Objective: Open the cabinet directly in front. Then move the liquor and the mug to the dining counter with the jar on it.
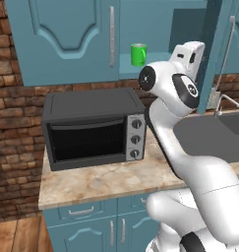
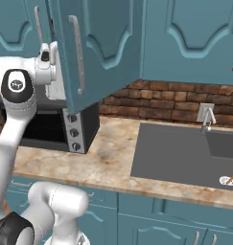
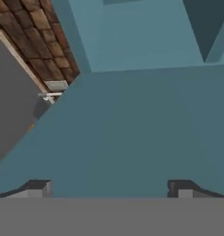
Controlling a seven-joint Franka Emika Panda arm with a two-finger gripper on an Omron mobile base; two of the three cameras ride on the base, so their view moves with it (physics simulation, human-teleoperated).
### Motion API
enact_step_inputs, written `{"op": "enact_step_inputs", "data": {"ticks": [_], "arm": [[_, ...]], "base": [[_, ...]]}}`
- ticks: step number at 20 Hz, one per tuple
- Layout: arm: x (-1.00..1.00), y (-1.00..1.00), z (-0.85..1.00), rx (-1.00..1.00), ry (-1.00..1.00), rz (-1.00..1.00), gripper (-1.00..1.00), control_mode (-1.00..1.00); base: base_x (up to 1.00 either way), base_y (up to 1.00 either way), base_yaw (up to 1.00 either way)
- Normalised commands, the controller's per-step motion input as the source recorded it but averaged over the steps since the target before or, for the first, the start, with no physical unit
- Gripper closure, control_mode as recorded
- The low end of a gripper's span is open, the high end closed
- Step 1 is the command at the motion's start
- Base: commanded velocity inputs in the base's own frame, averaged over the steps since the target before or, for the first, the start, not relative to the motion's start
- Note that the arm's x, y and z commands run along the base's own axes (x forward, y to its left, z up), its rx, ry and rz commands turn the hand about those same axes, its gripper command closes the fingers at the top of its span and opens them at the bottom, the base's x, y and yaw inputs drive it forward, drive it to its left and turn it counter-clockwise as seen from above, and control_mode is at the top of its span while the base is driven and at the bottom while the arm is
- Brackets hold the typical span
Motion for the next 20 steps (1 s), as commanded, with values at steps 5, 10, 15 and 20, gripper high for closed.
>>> {"op": "enact_step_inputs", "data": {"ticks": [5, 10, 15, 20], "arm": [[-0.11, -1.00, -0.03, 0.11, 0.00, -0.05, -1.00, -1.00], [-0.04, -1.00, -0.08, 0.10, 0.00, -0.03, -1.00, -1.00], [0.00, -0.80, 0.00, 0.05, 0.00, 0.00, -1.00, -1.00], [0.00, -0.31, -0.01, 0.00, 0.00, 0.00, -1.00, -1.00]], "base": [[0.00, 0.00, 0.00], [0.00, 0.00, 0.00], [0.00, 0.00, 0.00], [0.00, 0.00, 0.00]]}}
